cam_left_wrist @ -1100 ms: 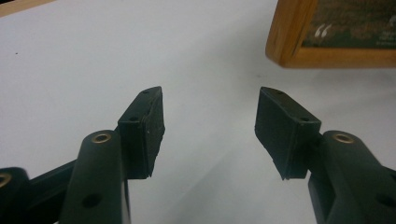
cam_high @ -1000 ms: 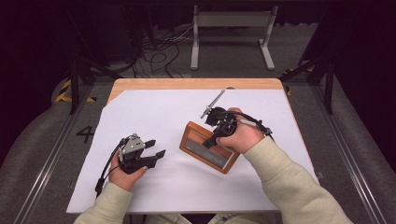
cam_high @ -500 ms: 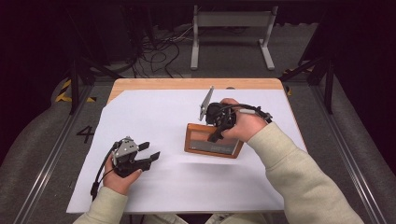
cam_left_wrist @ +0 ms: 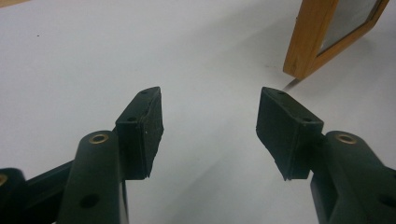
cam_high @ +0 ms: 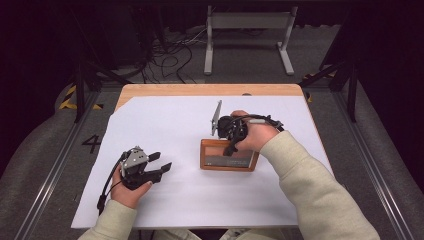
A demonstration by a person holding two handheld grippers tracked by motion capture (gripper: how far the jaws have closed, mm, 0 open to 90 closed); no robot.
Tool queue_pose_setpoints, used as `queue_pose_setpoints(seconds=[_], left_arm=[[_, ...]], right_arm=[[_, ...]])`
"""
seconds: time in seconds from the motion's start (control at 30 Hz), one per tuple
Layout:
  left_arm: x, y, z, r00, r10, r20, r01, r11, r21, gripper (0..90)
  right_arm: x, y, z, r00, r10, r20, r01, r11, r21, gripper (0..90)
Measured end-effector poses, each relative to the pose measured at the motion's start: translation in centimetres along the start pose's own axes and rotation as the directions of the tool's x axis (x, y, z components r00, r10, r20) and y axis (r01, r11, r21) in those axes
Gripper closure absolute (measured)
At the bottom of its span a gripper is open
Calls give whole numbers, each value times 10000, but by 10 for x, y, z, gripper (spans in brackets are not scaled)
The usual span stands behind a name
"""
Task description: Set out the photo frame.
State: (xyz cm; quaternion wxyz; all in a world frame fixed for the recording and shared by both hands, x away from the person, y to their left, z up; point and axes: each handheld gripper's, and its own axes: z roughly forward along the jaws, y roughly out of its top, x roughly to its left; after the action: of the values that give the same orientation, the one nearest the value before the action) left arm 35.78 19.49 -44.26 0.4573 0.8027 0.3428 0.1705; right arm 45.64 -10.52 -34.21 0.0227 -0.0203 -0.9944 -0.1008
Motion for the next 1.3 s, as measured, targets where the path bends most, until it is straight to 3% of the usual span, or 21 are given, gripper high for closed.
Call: queue_pose_setpoints(seconds=[0.13, 0.43, 0.63, 0.8, 0.87, 1.03, 1.23, 1.27, 1.3], left_arm=[[0, 0, 0, 10000, -26, 10, 26, 10000, 10, 413], [-1, 0, 1, 10000, -82, 27, 82, 10000, -3, 410], [-1, 0, 1, 10000, -81, 28, 81, 10000, 0, 409], [-1, 0, 1, 10000, -85, 51, 85, 10000, -4, 405], [-1, 0, 1, 10000, -60, 71, 60, 10000, -19, 404], [-1, 0, 1, 9999, -73, 77, 73, 10000, -36, 404], [0, 1, 1, 9999, -75, 124, 77, 9998, -165, 398], [0, 1, 1, 9999, -75, 124, 77, 9998, -165, 394], [0, 1, 1, 9998, -140, 152, 145, 9995, -296, 394]], right_arm=[[-3, 1, 8, 9996, -236, -173, 234, 9997, -67, 718], [-11, -5, 11, 9986, 357, -380, -384, 9967, -718, 706], [-16, -8, 9, 9973, 724, 145, -705, 9918, -1065, 624], [-20, -12, 8, 9883, 1391, 634, -1270, 9780, -1658, 534], [-21, -14, 7, 9863, 1482, 729, -1308, 9703, -2033, 507], [-19, -19, 2, 9839, 1617, 755, -1396, 9610, -2389, 488], [-13, -32, -11, 9765, 1902, 1014, -1495, 9364, -3174, 480], [-13, -32, -11, 9765, 1902, 1014, -1495, 9364, -3174, 480], [-11, -36, -15, 9739, 1990, 1089, -1512, 9273, -3423, 477]])
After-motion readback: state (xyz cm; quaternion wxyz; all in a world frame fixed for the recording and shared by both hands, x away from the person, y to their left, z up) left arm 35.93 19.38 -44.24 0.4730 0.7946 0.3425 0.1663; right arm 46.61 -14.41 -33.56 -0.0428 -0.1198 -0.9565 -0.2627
